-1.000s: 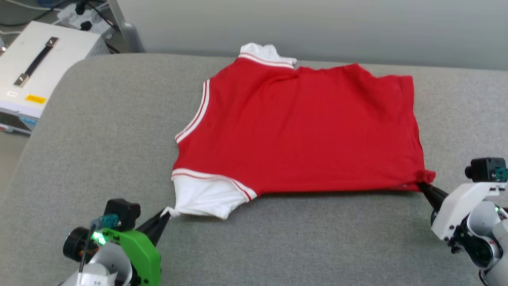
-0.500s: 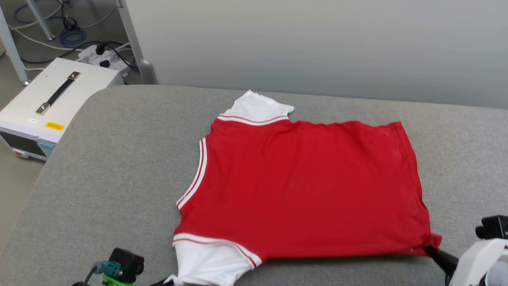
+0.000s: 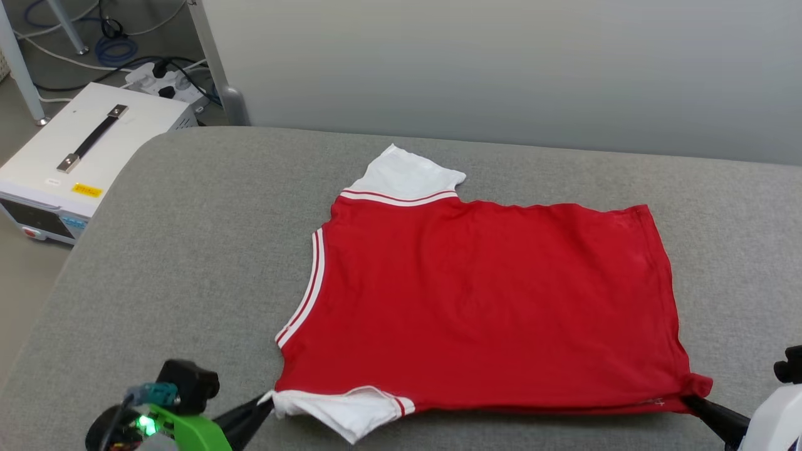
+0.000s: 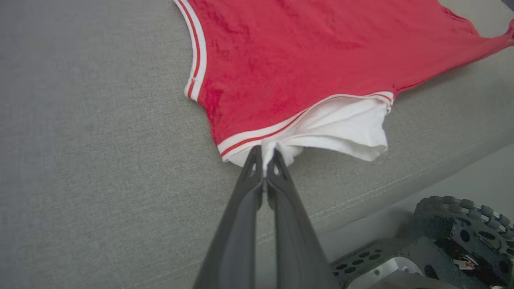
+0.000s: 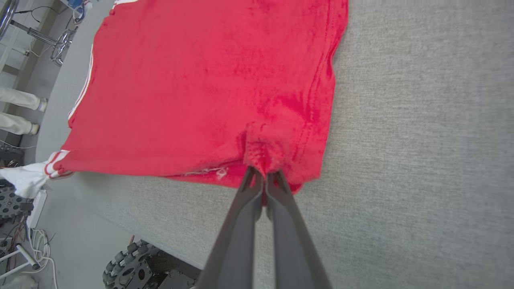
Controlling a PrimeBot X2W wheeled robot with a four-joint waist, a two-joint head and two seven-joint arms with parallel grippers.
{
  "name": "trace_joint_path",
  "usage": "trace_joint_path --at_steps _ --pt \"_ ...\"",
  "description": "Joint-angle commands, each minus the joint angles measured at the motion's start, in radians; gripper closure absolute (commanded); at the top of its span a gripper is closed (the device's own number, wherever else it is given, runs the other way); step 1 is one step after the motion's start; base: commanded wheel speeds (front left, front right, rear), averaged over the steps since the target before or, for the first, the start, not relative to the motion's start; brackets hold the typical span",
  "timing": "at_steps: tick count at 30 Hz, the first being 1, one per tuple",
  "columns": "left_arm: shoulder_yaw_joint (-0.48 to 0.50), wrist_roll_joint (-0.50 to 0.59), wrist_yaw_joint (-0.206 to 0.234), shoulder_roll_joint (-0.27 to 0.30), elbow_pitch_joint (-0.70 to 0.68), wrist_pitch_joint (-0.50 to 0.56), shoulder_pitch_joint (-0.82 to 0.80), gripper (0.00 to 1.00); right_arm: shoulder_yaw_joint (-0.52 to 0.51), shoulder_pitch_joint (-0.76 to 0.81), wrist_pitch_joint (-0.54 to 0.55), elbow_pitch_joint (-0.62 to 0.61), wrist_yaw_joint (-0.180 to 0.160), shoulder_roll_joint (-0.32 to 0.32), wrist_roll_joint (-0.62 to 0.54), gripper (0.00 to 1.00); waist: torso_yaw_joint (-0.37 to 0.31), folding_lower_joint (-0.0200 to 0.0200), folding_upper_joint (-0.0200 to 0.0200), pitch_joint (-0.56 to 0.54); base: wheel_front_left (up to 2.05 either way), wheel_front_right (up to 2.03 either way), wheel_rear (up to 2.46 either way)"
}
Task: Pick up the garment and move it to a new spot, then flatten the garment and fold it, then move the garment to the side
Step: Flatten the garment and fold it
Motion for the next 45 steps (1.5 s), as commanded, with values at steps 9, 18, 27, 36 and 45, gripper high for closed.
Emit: trace_joint_path --at_steps 9,18,27,36,45 --pt "0.031 0.048 -0.031 -0.043 0.035 0.052 -0.244 1.0 -0.1 -0.14 0.127 -0.071 -0.001 0.082 -0.103 1.0 -0.03 0.0001 0.0 0.148 0.0 0.0 0.0" --pt "0.013 0.078 -0.082 -0.095 0.189 0.091 -0.405 1.0 -0.105 -0.269 0.196 -0.034 -0.001 0.126 -0.191 1.0 -0.053 0.0001 0.0 0.232 0.0 0.0 0.0" --pt "-0.025 0.098 -0.12 -0.165 0.375 0.08 -0.512 1.0 -0.084 -0.329 0.199 0.021 -0.001 0.149 -0.225 1.0 -0.063 0.0001 0.0 0.277 0.0 0.0 0.0" --pt "-0.078 0.122 -0.14 -0.231 0.571 0.031 -0.588 0.0 -0.06 -0.366 0.164 0.079 -0.001 0.148 -0.26 0.05 -0.067 0.0001 0.0 0.279 0.0 0.0 0.0" --pt "-0.038 0.085 -0.117 -0.309 0.691 -0.092 -0.58 0.0 -0.032 -0.364 0.111 0.093 -0.001 0.146 -0.284 0.0 -0.06 0.0001 0.0 0.199 0.0 0.0 0.0"
